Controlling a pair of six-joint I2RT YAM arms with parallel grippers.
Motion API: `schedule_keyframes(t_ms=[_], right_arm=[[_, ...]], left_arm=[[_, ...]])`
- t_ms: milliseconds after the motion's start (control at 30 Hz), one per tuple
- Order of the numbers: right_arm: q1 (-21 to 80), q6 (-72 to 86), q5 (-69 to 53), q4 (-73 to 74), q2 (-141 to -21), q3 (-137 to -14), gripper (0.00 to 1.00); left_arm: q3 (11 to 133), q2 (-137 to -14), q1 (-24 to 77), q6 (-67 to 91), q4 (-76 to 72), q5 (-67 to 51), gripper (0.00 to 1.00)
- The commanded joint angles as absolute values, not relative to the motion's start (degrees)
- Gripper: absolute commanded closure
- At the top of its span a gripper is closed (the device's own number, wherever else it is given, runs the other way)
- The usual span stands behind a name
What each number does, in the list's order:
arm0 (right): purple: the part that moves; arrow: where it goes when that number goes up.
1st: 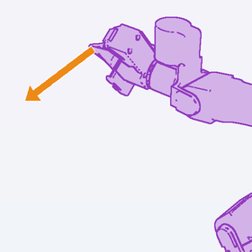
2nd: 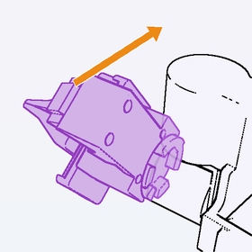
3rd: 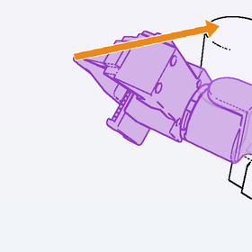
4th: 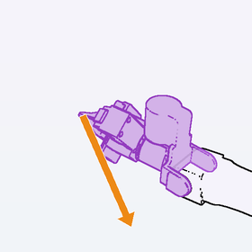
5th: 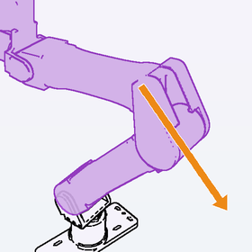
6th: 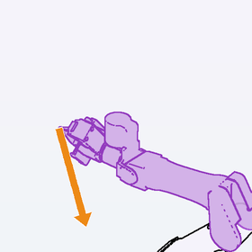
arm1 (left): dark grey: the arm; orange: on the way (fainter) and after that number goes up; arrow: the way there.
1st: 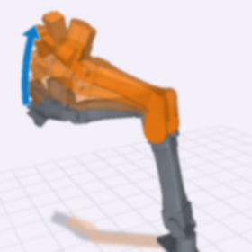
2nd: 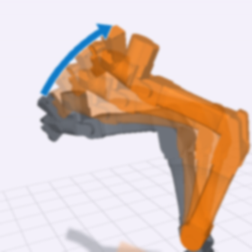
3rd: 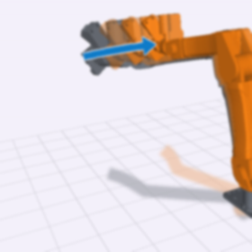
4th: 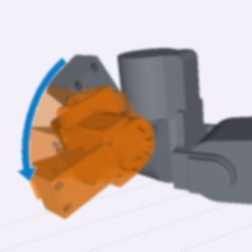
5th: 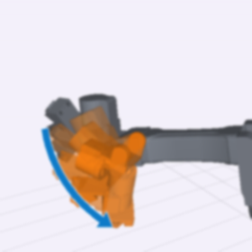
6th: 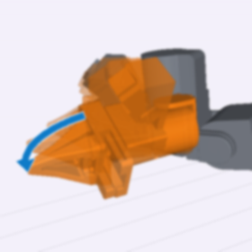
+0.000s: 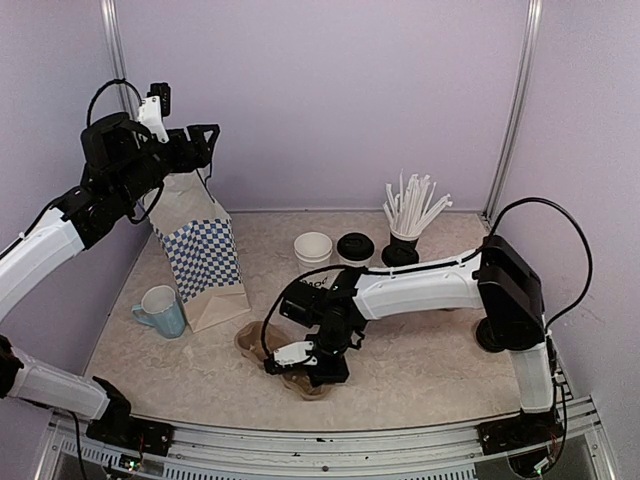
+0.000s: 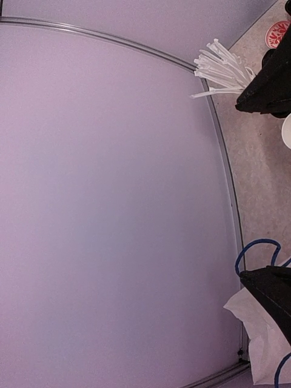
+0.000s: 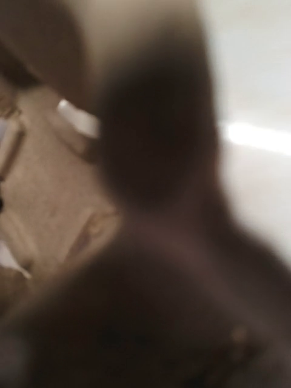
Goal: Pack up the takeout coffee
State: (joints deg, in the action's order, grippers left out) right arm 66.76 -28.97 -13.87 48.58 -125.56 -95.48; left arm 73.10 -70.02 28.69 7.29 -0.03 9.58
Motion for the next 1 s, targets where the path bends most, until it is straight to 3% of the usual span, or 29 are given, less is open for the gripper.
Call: schedule_keyframes(t_ms=[0,200,400,533,667,967], right_arm=[[63.1,-29.4,-8.9,49.0,-117.3,-81.4,1.00],[55.9,-31.6,-3.2,47.6,-107.8,-65.6,1.00],[48.0,-35.9,3.5,47.6,-99.6,-57.8,1.00],[40.9,-38.7,5.0,48.0,-95.4,-57.0,0.98],[35.1,-40.5,5.8,47.7,-94.5,-59.4,0.87],[28.7,-39.6,5.4,47.2,-94.1,-64.2,0.87]], left_arm=[[72.5,-70.5,30.1,5.6,-1.3,11.6,0.15],[73.5,-73.4,32.6,4.6,-0.2,12.4,0.14],[75.7,-76.8,34.1,3.9,3.4,12.2,0.14],[76.2,-77.5,34.8,3.3,4.1,12.5,0.14],[76.4,-77.8,35.4,2.9,4.5,12.4,0.14],[77.2,-78.6,37.9,1.1,6.0,12.9,0.14]])
